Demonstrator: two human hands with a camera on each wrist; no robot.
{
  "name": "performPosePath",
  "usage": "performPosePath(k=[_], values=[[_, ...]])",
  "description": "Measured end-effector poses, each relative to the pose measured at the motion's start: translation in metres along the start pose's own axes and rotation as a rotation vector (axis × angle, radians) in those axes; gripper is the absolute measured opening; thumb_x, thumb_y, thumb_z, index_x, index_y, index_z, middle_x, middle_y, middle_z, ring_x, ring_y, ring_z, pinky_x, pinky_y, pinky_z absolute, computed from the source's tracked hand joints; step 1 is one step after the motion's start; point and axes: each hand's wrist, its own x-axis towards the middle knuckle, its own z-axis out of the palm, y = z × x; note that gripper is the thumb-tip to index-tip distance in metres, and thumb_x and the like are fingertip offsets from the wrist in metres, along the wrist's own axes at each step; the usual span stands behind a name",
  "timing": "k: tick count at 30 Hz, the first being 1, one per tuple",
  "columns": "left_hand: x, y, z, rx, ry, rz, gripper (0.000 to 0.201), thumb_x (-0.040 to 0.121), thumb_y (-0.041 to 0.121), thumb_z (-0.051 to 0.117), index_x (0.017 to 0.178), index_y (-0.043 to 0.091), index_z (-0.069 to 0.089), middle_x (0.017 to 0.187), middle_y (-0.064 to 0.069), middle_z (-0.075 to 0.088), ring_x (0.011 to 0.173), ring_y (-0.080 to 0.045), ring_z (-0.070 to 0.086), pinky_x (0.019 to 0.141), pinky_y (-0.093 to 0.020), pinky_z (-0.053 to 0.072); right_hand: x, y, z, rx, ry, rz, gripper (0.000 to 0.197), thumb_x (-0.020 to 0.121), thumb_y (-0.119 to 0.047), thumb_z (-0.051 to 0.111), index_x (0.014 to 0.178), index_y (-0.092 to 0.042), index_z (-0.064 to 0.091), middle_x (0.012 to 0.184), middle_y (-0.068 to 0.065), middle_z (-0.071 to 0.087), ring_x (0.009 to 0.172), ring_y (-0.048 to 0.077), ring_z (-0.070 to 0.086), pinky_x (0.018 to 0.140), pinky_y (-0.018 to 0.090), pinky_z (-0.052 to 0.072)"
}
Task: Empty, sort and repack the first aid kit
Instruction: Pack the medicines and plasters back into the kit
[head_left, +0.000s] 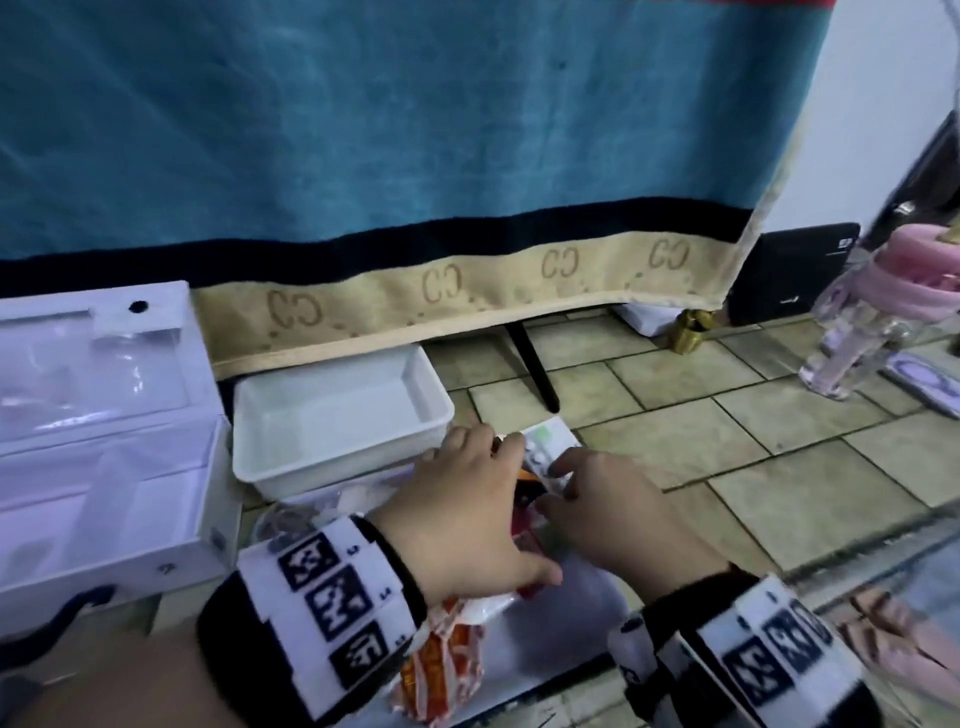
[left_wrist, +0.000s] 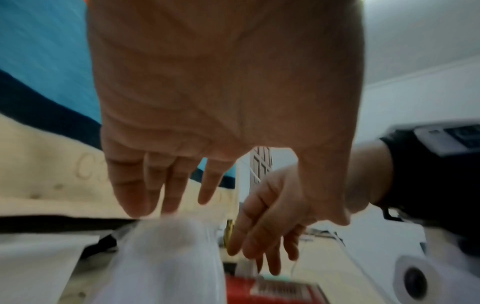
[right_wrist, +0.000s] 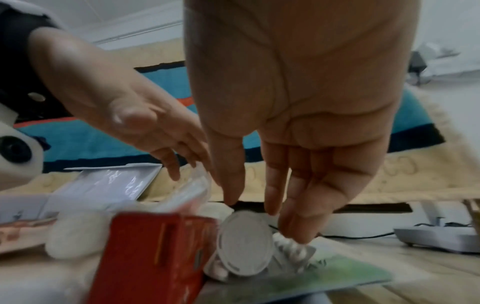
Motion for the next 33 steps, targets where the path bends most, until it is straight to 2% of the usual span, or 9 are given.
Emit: performPosePath(k=[3, 6, 9, 14, 18, 21, 24, 26, 33], values=[[0.013, 0.006, 0.017, 0.064, -0.027, -0.07, 0.111, 0.066, 0.062, 0.062, 0.147, 0.028, -0.006, 0.154, -0.01, 0.008, 0.142, -0.028, 0.007, 0.115, -0.041, 0.014, 0.01, -0.002, 0.005, -0.032, -0.078, -0.02, 0.017, 0.082, -0.03, 0.059, 0.087, -0.014, 0.062, 0.084, 0.007, 0.064, 0.082, 0.026, 0.06, 0.049, 0.021, 0.034], [0.021, 0.006, 0.022, 0.094, -0.089, -0.133, 0.115, 0.063, 0.058, 0.063, 0.145, 0.035, -0.016, 0.153, -0.017, 0.008, 0.141, -0.032, 0.008, 0.113, -0.041, 0.012, 0.015, -0.002, 0.006, -0.044, -0.118, -0.012, 0.026, 0.081, -0.031, 0.058, 0.065, -0.015, 0.045, 0.061, 0.0, 0.043, 0.056, 0.018, 0.043, 0.042, 0.02, 0.02], [0.024, 0.004, 0.02, 0.09, -0.139, -0.16, 0.127, 0.054, 0.066, 0.07, 0.142, 0.041, -0.018, 0.148, -0.015, 0.02, 0.135, -0.033, 0.019, 0.108, -0.042, 0.017, 0.015, -0.001, 0.003, -0.016, -0.142, -0.028, 0.037, 0.084, -0.031, 0.055, 0.056, -0.019, 0.034, 0.058, -0.002, 0.036, 0.064, 0.022, 0.043, 0.042, 0.02, 0.019], [0.024, 0.003, 0.017, 0.038, -0.159, -0.164, 0.134, 0.047, 0.065, 0.075, 0.138, 0.048, -0.022, 0.139, -0.008, 0.031, 0.126, -0.028, 0.028, 0.102, -0.042, 0.021, 0.014, 0.001, -0.002, 0.094, -0.24, 0.008, 0.036, 0.077, -0.033, 0.062, 0.052, -0.017, 0.043, 0.053, -0.001, 0.044, 0.051, 0.014, 0.044, 0.042, 0.02, 0.024], [0.021, 0.002, 0.013, -0.037, -0.058, -0.165, 0.134, 0.047, 0.065, 0.076, 0.134, 0.052, -0.025, 0.137, -0.006, 0.03, 0.129, -0.025, 0.027, 0.105, -0.043, 0.018, 0.018, 0.005, -0.008, 0.241, -0.253, 0.078, 0.032, 0.072, -0.035, 0.067, 0.055, -0.014, 0.05, 0.056, 0.001, 0.05, 0.056, 0.017, 0.049, 0.046, 0.022, 0.032], [0.017, -0.001, 0.007, -0.125, 0.016, -0.161, 0.133, 0.047, 0.065, 0.077, 0.134, 0.054, -0.023, 0.137, -0.002, 0.029, 0.131, -0.023, 0.032, 0.107, -0.042, 0.019, 0.021, 0.01, -0.016, 0.446, -0.27, 0.142, 0.029, 0.075, -0.033, 0.068, 0.058, -0.013, 0.054, 0.052, -0.001, 0.053, 0.048, 0.013, 0.048, 0.045, 0.021, 0.034], [0.013, -0.006, 0.004, -0.207, 0.076, -0.157, 0.134, 0.046, 0.064, 0.08, 0.133, 0.057, -0.022, 0.142, 0.002, 0.025, 0.129, -0.021, 0.038, 0.106, -0.041, 0.022, 0.021, 0.014, -0.024, 0.657, -0.305, 0.175, 0.033, 0.081, -0.025, 0.065, 0.053, -0.014, 0.051, 0.034, -0.006, 0.045, 0.03, 0.006, 0.039, 0.036, 0.014, 0.028], [0.011, -0.007, 0.004, -0.24, 0.111, -0.148, 0.136, 0.045, 0.063, 0.081, 0.132, 0.059, -0.023, 0.141, 0.006, 0.025, 0.127, -0.017, 0.039, 0.106, -0.041, 0.023, 0.022, 0.016, -0.027, 0.692, -0.313, 0.161, 0.034, 0.082, -0.026, 0.064, 0.052, -0.015, 0.05, 0.034, -0.007, 0.041, 0.03, 0.007, 0.034, 0.037, 0.016, 0.025], [0.004, -0.013, 0.0, -0.208, 0.249, -0.126, 0.135, 0.041, 0.072, 0.076, 0.134, 0.057, -0.021, 0.144, 0.014, 0.025, 0.134, -0.007, 0.019, 0.105, -0.034, 0.013, 0.022, 0.013, -0.022, 0.761, -0.322, 0.16, 0.023, 0.081, -0.024, 0.063, 0.063, -0.012, 0.058, 0.041, -0.004, 0.042, 0.035, 0.009, 0.036, 0.038, 0.017, 0.026]])
